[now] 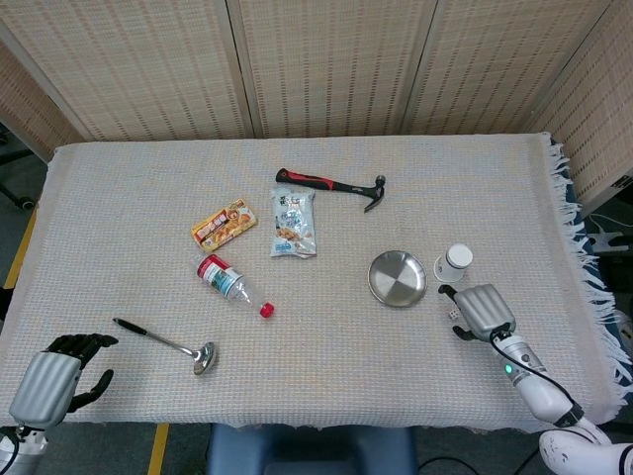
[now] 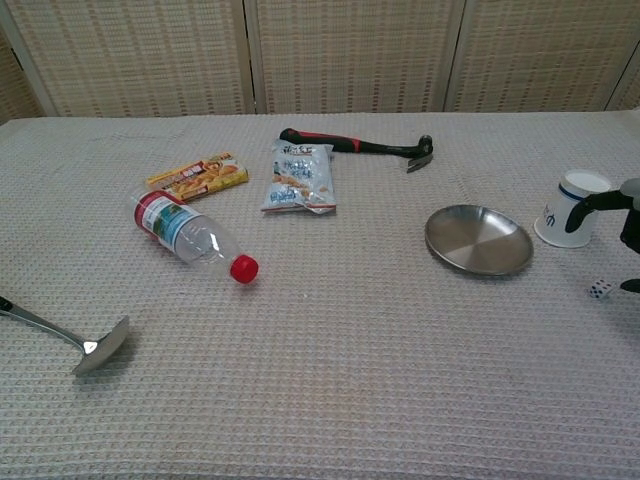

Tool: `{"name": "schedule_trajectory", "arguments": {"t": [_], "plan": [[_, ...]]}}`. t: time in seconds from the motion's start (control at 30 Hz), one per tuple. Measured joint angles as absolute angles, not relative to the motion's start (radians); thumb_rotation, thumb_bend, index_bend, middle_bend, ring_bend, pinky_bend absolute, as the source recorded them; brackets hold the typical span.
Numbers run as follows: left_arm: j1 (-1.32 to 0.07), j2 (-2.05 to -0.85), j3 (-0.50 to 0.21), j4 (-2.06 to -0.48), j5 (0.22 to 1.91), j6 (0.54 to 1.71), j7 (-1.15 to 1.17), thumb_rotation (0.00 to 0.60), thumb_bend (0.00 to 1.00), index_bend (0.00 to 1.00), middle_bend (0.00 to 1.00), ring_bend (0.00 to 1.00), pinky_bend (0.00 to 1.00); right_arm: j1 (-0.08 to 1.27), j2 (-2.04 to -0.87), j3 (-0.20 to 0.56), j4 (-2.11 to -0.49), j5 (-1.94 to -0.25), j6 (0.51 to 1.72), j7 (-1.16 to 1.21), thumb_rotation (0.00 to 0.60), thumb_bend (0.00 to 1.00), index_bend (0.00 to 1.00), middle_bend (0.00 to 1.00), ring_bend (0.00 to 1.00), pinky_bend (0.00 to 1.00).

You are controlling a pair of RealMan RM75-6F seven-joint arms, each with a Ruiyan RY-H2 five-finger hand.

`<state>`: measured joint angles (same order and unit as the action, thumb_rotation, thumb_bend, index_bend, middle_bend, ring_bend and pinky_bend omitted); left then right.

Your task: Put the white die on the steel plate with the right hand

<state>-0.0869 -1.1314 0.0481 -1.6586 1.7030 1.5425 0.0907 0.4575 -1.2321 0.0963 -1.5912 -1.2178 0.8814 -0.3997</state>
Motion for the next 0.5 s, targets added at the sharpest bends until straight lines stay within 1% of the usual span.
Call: {"name": "schedule_trajectory", "arguments": {"t": [0.1, 0.3, 0.5], "plan": [[-0.086, -1.132, 0.048, -1.659, 1.703, 1.542, 0.092, 0.6, 0.34, 0.34, 0.38, 0.36, 0.37, 0.46, -1.243, 0.083, -1.572, -1.226, 0.886, -0.403, 0.6, 0.24, 0.34, 0.84, 0.71, 0.85], [-0.086, -1.132, 0.048, -1.66, 1.703, 1.54, 0.094, 0.6, 0.34, 0.34, 0.38, 0.36, 0.37, 0.468, -1.275, 0.069, -1.504, -1.232, 0.882, -0.372, 0.6, 0.27, 0.34, 0.84, 0.71, 0.85], [-0.086, -1.132, 0.047, -1.66, 1.7, 1.539, 0.092, 0.6, 0.34, 0.34, 0.39, 0.36, 0.37, 0.476, -1.311, 0.061, -1.422, -1.245, 0.869, -0.292, 0.6, 0.27, 0.34, 0.84, 0.71, 0.85]]}}
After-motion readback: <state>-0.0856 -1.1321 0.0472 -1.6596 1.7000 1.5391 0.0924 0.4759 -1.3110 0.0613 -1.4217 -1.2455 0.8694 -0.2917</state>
